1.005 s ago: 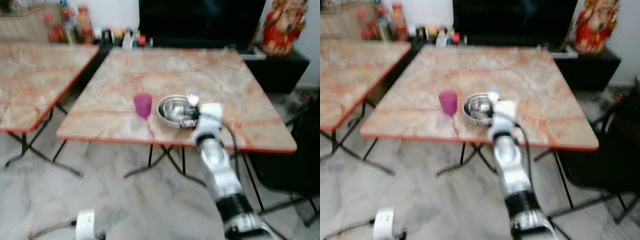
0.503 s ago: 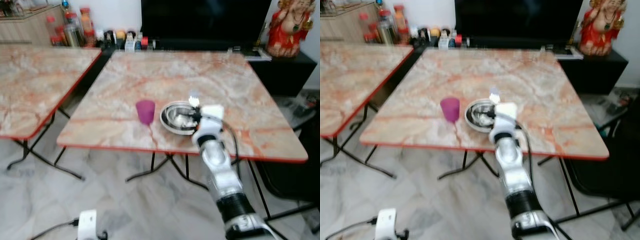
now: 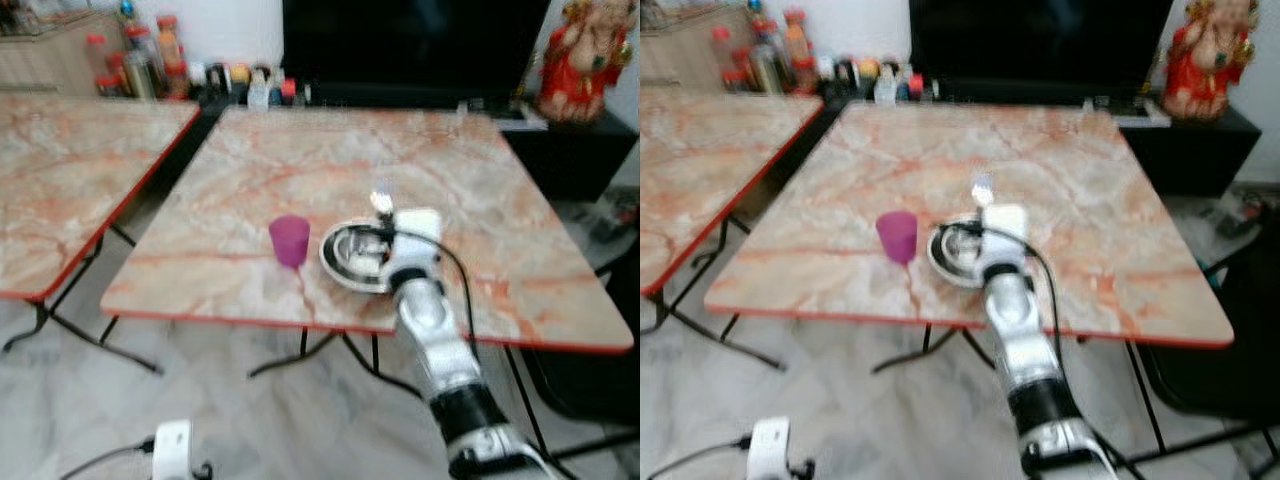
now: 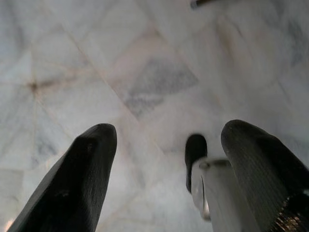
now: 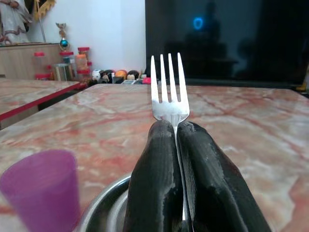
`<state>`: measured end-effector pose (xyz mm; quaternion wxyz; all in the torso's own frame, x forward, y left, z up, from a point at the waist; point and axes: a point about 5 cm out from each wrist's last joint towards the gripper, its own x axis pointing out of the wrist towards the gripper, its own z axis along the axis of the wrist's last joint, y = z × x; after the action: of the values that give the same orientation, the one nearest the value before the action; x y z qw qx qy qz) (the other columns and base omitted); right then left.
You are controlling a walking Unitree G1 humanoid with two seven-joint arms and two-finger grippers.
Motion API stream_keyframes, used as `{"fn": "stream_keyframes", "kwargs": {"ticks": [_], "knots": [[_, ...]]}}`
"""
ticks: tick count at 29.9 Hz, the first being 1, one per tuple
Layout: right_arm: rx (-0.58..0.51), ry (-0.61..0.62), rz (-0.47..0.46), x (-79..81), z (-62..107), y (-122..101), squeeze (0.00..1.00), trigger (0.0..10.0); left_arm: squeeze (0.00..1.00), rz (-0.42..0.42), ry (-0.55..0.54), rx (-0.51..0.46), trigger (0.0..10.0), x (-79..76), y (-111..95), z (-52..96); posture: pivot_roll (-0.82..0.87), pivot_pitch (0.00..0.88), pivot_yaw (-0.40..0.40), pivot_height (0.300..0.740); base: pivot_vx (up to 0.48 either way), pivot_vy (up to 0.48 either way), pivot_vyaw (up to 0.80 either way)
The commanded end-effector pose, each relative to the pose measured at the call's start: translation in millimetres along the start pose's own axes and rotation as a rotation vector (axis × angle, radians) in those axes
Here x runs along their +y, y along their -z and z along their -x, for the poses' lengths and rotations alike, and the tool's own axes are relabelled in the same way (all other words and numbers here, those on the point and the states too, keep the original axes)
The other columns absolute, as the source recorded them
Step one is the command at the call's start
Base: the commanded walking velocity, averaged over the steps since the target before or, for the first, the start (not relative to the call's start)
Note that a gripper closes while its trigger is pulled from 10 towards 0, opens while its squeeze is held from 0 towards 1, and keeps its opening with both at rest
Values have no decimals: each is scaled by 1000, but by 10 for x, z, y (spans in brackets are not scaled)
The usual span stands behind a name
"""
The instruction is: Setting the table
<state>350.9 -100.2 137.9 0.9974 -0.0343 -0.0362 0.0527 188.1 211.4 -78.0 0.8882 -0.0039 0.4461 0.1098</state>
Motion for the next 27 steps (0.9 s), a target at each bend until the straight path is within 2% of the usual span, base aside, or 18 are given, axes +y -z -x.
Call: {"fn": "stream_keyframes", "kwargs": {"ticks": [1,12,21,27], "knots": [[-17,15,-4,-55,-11,-40,0,10000,0,0,16,9,10000,-62,35,6,-60,0,20,740,315,0,0],[2,48,-49,-103,-16,-22,0,10000,0,-2,18,9,10000,-62,31,5,-61,0,22,740,314,0,0],[-6,47,-65,-80,-24,-39,0,10000,0,3,30,3,10000,-66,14,3,-59,0,26,740,308,0,-705],[-7,43,-57,-40,-10,-30,0,10000,0,8,35,-2,10000,-63,6,2,-57,0,29,740,0,0,0]]}}
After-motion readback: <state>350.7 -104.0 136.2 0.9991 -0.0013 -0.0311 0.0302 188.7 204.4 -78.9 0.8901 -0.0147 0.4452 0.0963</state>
